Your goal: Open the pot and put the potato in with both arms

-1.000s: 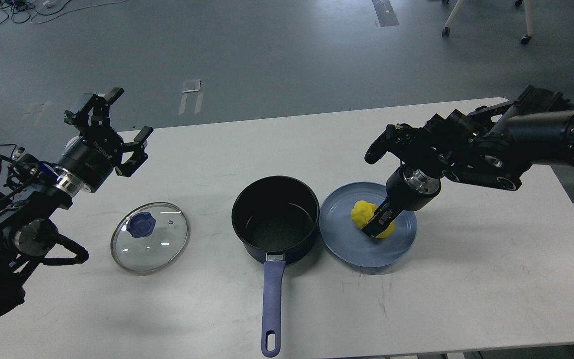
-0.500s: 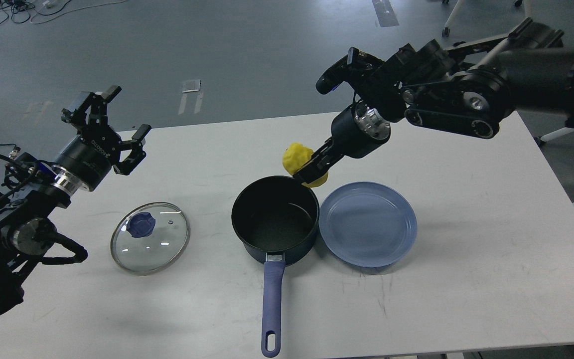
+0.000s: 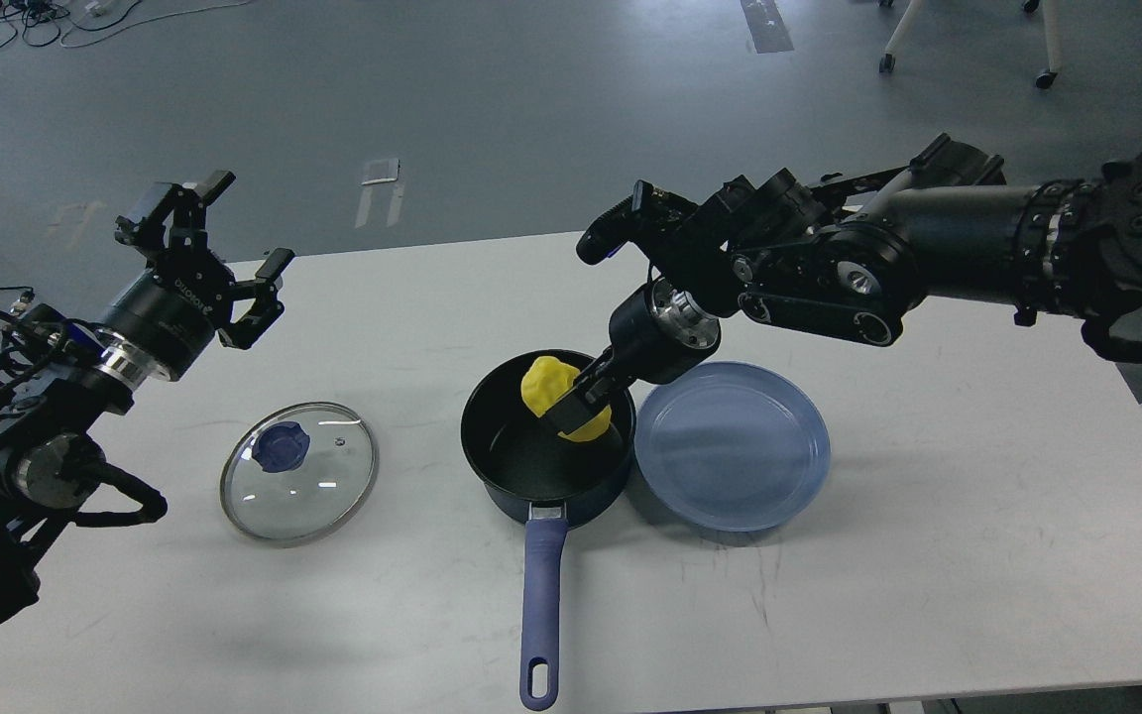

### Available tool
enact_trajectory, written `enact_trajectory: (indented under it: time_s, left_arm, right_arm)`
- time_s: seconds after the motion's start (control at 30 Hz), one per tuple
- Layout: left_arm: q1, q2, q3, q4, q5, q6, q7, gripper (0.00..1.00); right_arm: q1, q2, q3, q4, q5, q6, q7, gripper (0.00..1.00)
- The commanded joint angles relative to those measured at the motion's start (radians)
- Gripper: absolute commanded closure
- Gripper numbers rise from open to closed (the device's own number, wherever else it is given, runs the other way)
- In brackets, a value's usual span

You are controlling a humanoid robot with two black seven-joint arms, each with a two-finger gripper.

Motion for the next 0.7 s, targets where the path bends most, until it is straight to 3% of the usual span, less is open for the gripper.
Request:
enact_trajectory:
  time_s: [0.0,0.27,0.5,0.67]
  left_arm:
    - [0.001,0.001,0.0,0.0,0.0,0.0,0.0,0.02]
    - [0.0,0.007,0.0,-0.002,0.0,0.0,0.0,0.02]
    - [0.001,0.009,0.0,-0.003,0.0,0.0,0.0,0.02]
    - [0.003,0.007,0.0,-0.003,0.0,0.0,0.0,0.02]
  right_arm:
    - [-0.002,0.0,0.003,-0.001,0.016,0.0,0.0,0.04]
    - [0.021,0.0,0.017,-0.001,0.089,0.0,0.0,0.01]
    - [0.05,-0.182,0.201,-0.002,0.159,0.0,0.0,0.01]
    - [-0.046,-0.365,0.328,-0.004,0.387,0.0,0.0,0.01]
